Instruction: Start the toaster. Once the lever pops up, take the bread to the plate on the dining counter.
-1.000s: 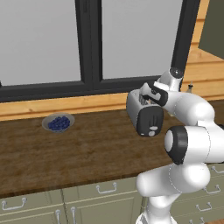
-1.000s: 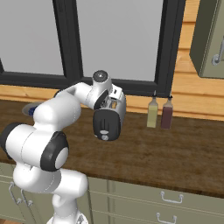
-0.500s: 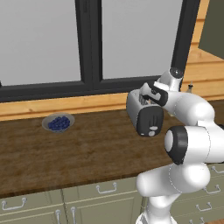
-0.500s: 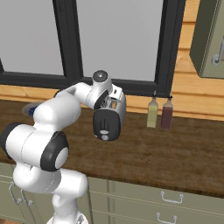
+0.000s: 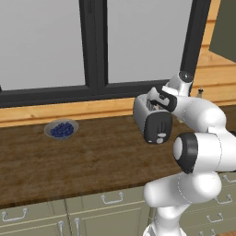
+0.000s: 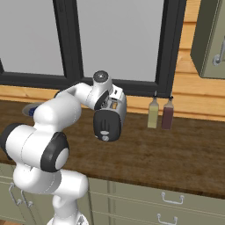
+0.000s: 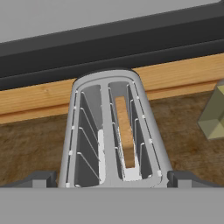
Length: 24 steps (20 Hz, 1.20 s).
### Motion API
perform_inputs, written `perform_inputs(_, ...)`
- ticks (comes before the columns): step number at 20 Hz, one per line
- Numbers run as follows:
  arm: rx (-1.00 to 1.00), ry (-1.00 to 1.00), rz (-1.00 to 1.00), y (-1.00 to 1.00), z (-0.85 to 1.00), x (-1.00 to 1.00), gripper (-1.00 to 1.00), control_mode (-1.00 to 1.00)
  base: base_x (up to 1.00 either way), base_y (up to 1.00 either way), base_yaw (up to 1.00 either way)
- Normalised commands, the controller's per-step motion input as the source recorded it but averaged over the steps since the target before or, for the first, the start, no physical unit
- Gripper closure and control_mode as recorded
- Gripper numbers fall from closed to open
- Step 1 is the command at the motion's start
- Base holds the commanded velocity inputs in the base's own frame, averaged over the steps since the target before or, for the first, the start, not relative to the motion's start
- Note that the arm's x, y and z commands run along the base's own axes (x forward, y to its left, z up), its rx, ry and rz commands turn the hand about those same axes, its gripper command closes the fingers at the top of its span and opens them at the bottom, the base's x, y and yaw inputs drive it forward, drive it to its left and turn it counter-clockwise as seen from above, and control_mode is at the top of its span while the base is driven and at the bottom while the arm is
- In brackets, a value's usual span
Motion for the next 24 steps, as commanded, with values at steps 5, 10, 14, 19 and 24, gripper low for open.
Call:
perform_inputs(5,0.00,0.00,0.00,0.00,0.00,0.00,-1.00,-1.00,0.00,0.00,0.00)
perform_inputs(10,0.00,0.00,0.00,0.00,0.00,0.00,-1.00,-1.00,0.00,0.00,0.00)
perform_inputs(14,0.00,0.00,0.00,0.00,0.00,0.00,-1.00,-1.00,0.00,0.00,0.00)
perform_inputs(19,0.00,0.00,0.00,0.00,0.00,0.00,-1.00,-1.00,0.00,0.00,0.00)
perform_inputs(24,0.00,0.00,0.00,0.00,0.00,0.00,-1.00,-1.00,0.00,0.00,0.00)
